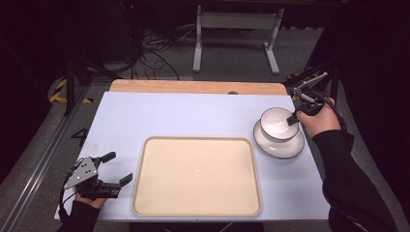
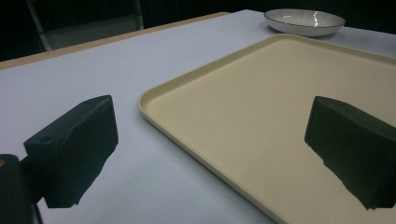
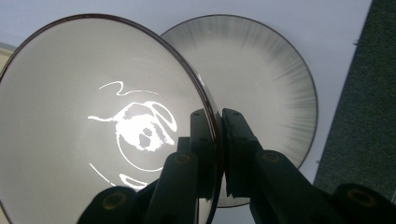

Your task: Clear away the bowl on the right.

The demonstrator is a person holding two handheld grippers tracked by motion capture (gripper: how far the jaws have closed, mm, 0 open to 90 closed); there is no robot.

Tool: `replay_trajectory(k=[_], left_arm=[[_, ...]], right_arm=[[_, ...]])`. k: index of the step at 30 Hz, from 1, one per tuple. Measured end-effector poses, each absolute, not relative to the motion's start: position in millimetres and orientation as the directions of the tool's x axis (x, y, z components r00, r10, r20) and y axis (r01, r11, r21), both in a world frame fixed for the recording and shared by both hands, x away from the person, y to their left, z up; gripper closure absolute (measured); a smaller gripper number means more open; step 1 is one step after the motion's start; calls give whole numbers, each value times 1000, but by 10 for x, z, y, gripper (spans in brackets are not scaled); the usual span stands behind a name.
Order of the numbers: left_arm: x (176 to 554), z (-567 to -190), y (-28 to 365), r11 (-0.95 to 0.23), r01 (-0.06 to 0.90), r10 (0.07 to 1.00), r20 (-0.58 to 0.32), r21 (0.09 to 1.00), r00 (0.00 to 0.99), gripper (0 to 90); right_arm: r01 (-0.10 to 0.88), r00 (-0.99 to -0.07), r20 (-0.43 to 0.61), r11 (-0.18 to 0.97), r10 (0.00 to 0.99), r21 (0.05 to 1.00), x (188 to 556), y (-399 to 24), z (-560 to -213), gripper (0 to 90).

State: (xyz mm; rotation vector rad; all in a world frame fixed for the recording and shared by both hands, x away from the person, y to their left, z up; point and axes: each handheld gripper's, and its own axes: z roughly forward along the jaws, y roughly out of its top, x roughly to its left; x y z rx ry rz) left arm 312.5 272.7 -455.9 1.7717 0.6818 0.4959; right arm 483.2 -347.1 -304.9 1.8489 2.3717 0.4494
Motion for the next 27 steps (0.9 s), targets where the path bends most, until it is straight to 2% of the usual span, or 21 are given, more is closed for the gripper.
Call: replay_trajectory(k=[13,27], left_arm=[[3125,-4559,2727,-215,199,666,-6,956,746,35],[3122,-4559,2724,-214,199,664,-7,956,747,36]], right_arm=[[894,-386,105,344,916,286,4736,-2958,-2974,842],[868,-444,112,395,889,303,4565,-2475,-2911,842]])
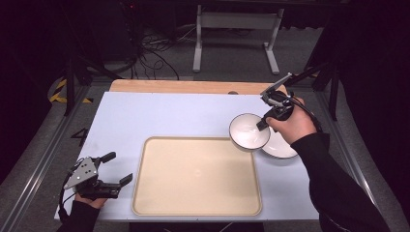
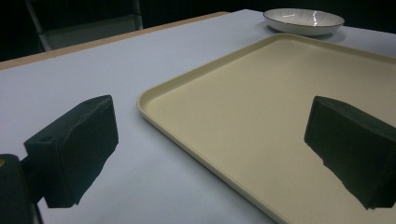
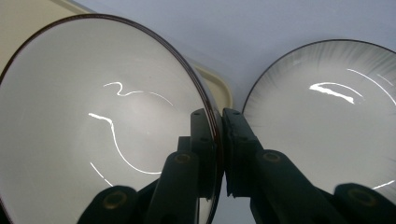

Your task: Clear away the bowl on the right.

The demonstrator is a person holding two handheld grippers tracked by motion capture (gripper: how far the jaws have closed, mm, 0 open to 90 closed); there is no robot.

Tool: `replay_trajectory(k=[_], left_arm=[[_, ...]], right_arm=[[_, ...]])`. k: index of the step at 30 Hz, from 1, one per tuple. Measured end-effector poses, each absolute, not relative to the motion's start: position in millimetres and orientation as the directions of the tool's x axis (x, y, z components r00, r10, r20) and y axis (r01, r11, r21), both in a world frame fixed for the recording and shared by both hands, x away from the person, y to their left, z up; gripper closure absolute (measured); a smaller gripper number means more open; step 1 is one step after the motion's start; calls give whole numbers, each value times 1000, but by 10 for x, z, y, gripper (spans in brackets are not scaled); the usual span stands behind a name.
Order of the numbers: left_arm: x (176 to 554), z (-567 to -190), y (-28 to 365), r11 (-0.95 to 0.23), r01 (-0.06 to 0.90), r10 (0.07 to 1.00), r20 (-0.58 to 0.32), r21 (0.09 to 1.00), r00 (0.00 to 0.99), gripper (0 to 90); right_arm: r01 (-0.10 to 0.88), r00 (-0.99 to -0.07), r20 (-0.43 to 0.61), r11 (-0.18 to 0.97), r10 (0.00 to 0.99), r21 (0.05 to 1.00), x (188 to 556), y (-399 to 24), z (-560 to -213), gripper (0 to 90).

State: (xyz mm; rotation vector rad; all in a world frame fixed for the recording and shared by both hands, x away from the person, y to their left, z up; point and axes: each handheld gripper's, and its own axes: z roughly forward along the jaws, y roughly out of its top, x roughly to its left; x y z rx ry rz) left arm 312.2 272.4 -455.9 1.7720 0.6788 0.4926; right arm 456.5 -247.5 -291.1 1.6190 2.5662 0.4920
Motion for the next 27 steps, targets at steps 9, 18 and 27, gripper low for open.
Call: replay_trajectory(k=[9,18,27], left_arm=[[3121,-4560,2723,-213,196,664,-6,957,748,36],[3119,-4560,2725,-215,195,662,-4,957,749,37],[3118,-4560,2726,-215,195,661,-5,957,750,37]], right_arm=[[845,-494,140,436,858,309,4448,-2174,-2909,842],[826,-534,157,473,831,306,4329,-1852,-2936,842],[807,-571,180,507,801,303,4278,-1635,-3003,841]])
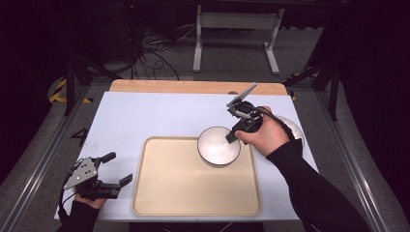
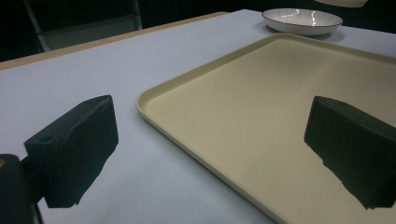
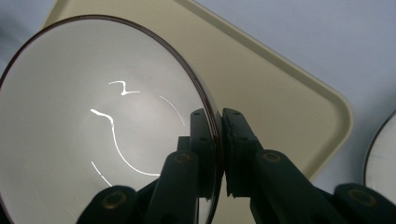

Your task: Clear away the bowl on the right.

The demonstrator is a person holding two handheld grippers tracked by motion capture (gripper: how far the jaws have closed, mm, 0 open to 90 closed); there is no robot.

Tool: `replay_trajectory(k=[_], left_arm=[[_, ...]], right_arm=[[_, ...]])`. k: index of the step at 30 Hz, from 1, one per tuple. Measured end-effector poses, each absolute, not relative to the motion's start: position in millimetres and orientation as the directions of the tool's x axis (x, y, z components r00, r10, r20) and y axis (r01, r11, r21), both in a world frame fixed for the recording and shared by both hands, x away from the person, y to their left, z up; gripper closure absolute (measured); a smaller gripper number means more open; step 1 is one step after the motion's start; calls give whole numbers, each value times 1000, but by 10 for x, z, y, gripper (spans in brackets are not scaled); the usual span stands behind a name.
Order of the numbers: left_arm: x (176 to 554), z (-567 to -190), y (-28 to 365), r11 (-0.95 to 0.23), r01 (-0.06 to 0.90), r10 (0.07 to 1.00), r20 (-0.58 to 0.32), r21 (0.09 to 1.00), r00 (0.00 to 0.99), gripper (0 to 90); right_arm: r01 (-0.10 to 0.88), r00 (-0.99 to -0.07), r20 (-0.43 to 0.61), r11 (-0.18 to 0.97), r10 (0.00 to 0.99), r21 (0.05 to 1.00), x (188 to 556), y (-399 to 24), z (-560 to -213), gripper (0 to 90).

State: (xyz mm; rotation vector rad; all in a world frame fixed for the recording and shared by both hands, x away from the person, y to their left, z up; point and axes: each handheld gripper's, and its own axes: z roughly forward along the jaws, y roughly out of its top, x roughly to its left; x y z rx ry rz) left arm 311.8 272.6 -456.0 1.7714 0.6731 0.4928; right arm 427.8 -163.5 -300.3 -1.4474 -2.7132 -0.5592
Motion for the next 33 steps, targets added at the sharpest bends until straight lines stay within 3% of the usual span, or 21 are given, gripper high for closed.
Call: replay_trajectory(k=[33], left_arm=[[3113,-4557,2730,-223,195,658,0,955,753,38]], right_arm=[[814,-575,249,515,779,270,4232,-1193,-3557,835]])
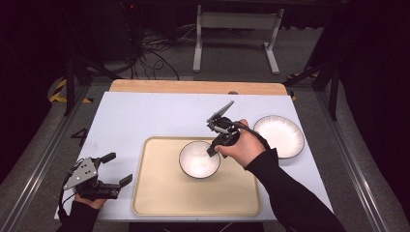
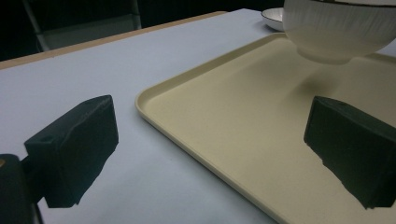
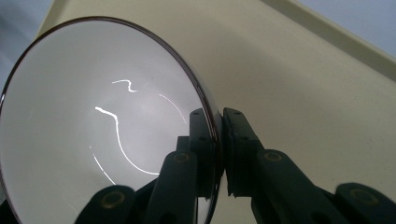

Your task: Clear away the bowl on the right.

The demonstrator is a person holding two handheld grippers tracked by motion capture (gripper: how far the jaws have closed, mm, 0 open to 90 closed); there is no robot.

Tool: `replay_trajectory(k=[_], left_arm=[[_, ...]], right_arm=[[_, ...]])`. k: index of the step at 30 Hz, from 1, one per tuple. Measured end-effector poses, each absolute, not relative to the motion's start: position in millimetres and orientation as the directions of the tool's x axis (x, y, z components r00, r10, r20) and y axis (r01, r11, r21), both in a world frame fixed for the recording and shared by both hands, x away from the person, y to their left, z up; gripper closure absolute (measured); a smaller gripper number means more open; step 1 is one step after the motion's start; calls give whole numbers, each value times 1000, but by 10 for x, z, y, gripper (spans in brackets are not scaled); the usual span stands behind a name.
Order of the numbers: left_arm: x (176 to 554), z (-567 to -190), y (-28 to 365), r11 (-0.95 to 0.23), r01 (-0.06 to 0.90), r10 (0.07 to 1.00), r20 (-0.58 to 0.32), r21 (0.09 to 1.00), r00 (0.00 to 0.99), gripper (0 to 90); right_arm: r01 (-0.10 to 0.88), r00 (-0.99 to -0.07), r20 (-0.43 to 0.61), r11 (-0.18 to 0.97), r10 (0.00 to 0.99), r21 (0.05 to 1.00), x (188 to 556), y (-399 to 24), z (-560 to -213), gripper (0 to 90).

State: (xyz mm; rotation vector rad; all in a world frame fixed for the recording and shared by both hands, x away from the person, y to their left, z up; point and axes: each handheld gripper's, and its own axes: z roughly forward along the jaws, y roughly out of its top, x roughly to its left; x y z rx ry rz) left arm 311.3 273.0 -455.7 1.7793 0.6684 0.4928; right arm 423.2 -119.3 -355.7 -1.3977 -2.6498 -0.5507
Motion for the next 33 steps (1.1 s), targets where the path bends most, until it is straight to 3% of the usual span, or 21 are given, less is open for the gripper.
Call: replay_trajectory(k=[33], left_arm=[[3115,-4559,2731,-219,194,658,-2,956,753,38]], right_arm=[[814,-579,245,534,778,229,4260,-1071,-3965,820]])
